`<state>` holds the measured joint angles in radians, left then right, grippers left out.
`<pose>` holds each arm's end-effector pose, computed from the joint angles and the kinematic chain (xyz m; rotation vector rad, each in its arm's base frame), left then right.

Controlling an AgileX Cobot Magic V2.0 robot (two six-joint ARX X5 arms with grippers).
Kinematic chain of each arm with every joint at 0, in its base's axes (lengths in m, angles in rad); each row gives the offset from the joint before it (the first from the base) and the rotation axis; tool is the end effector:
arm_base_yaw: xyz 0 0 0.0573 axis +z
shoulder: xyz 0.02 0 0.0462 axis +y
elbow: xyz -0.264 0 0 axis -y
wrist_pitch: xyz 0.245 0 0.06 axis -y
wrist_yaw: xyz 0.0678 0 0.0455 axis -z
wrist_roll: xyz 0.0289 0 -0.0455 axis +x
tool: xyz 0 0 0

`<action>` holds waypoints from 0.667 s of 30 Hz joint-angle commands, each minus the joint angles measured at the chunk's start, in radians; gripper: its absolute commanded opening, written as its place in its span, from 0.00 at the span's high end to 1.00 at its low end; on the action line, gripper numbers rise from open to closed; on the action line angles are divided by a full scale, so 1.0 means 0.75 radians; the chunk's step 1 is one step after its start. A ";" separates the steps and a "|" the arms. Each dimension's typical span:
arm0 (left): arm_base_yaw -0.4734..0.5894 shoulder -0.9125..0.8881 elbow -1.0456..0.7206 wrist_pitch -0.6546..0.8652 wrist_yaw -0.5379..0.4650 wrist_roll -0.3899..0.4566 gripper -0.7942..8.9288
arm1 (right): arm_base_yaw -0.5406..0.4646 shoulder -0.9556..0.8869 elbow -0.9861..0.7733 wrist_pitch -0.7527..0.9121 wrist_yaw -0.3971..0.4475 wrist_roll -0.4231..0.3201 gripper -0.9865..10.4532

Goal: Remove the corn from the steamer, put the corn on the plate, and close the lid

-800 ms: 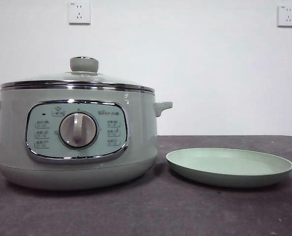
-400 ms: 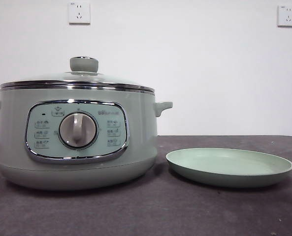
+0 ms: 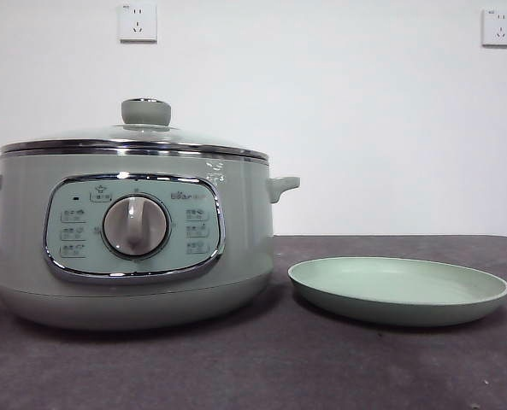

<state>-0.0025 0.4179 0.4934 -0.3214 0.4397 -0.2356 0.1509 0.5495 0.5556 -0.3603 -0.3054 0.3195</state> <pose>0.1096 -0.0126 0.2661 -0.2844 0.2930 -0.4098 0.1262 0.0280 0.2698 0.3382 0.4256 0.3910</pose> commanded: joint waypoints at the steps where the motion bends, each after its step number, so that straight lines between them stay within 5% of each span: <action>1: 0.004 0.111 0.115 -0.049 0.053 0.114 0.93 | 0.001 0.126 0.124 -0.075 -0.120 -0.134 0.92; 8: 0.002 0.357 0.354 -0.210 0.213 0.209 0.92 | 0.001 0.380 0.374 -0.292 -0.286 -0.326 0.91; 13: 0.002 0.473 0.433 -0.240 0.328 0.246 0.91 | 0.001 0.470 0.453 -0.369 -0.296 -0.394 0.89; 17: -0.009 0.517 0.443 -0.230 0.310 0.240 0.57 | 0.001 0.486 0.458 -0.368 -0.289 -0.384 0.65; 20: -0.037 0.550 0.443 -0.210 0.245 0.201 0.53 | 0.001 0.489 0.458 -0.367 -0.284 -0.379 0.58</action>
<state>-0.0242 0.8261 0.8215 -0.4911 0.6319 -0.0753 0.1513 0.9142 0.8955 -0.6365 -0.5209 0.0425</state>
